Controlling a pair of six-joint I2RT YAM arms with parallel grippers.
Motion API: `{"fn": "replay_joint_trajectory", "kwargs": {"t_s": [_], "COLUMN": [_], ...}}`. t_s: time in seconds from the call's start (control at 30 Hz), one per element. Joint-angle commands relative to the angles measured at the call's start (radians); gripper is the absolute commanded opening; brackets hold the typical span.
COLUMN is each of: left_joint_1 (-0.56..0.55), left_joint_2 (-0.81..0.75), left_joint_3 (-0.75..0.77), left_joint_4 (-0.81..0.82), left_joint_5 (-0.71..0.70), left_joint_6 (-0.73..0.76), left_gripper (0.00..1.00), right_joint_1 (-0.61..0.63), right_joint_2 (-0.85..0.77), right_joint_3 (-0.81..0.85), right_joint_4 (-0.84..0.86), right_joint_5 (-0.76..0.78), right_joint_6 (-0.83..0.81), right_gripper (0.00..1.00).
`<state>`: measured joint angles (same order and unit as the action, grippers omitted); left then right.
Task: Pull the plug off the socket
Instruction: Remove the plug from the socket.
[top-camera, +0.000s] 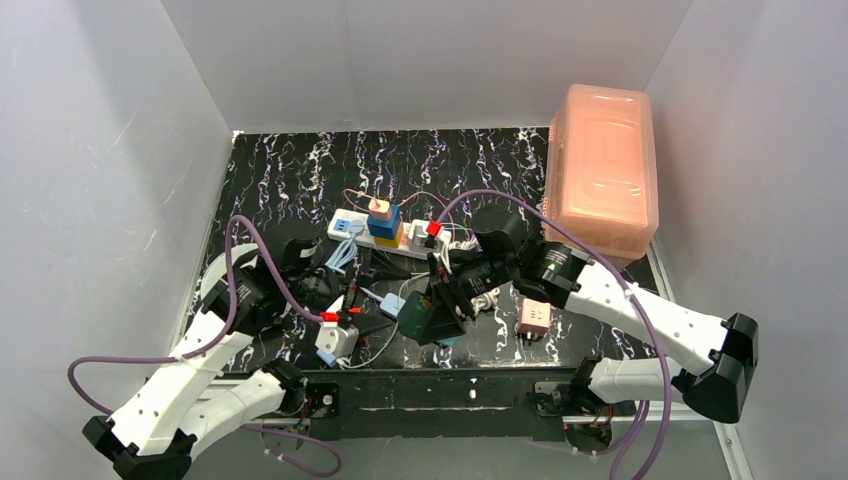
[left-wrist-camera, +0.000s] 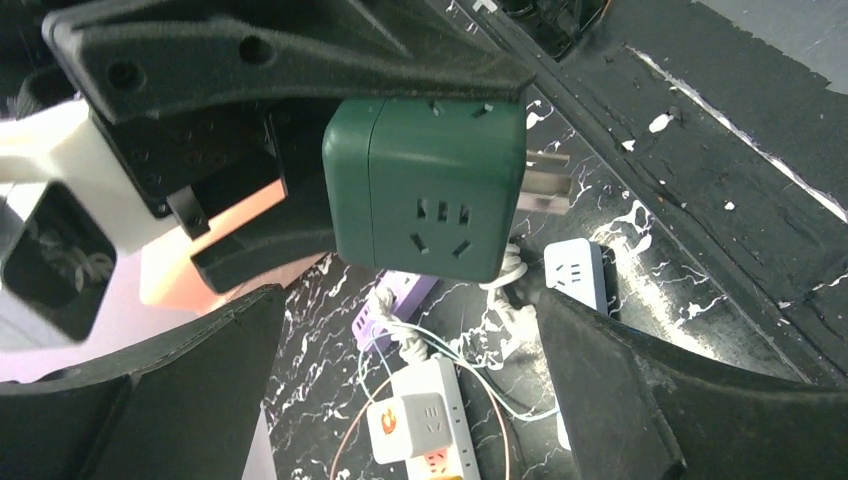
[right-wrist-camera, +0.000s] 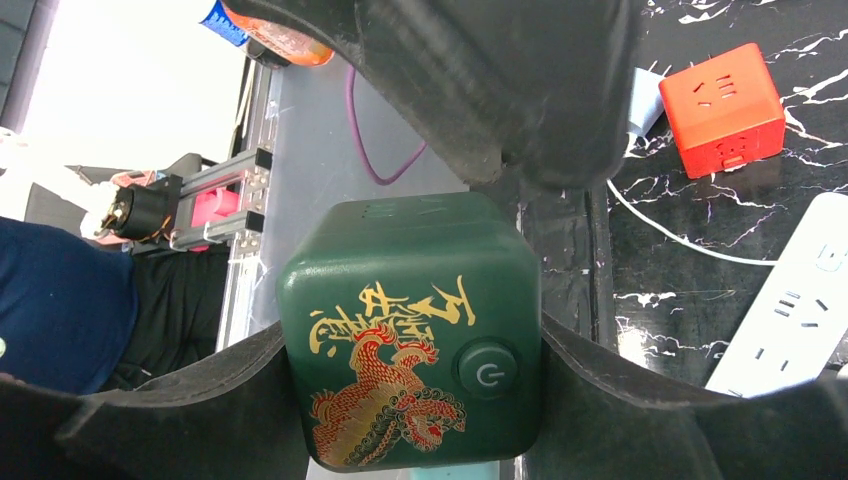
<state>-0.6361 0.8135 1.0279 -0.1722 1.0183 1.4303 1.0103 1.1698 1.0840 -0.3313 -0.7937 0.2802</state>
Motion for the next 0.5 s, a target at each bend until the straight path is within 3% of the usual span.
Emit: {"fn": "replay_joint_trajectory", "kwargs": {"t_s": [0.0,0.13,0.47], "left_joint_1": [-0.033,-0.091,-0.125], "left_joint_2": [0.007,0.012,0.026], "left_joint_3": [0.029,0.036,0.059], "left_joint_4": [-0.034,-0.035,-0.091], "left_joint_5": [0.093,0.064,0.031], "left_joint_6": [0.066,0.072,0.133], "left_gripper": [0.98,0.95,0.59], "right_joint_1": [0.013,0.015,0.027], "right_joint_2": [0.026,0.050,0.088], "right_joint_3": [0.093,0.113,0.139], "right_joint_4": [-0.017,-0.012,0.005], "right_joint_5": [-0.041,-0.033,-0.026], "right_joint_6": [-0.044,-0.052,-0.045], "right_gripper": [0.01,0.01,0.01]}}
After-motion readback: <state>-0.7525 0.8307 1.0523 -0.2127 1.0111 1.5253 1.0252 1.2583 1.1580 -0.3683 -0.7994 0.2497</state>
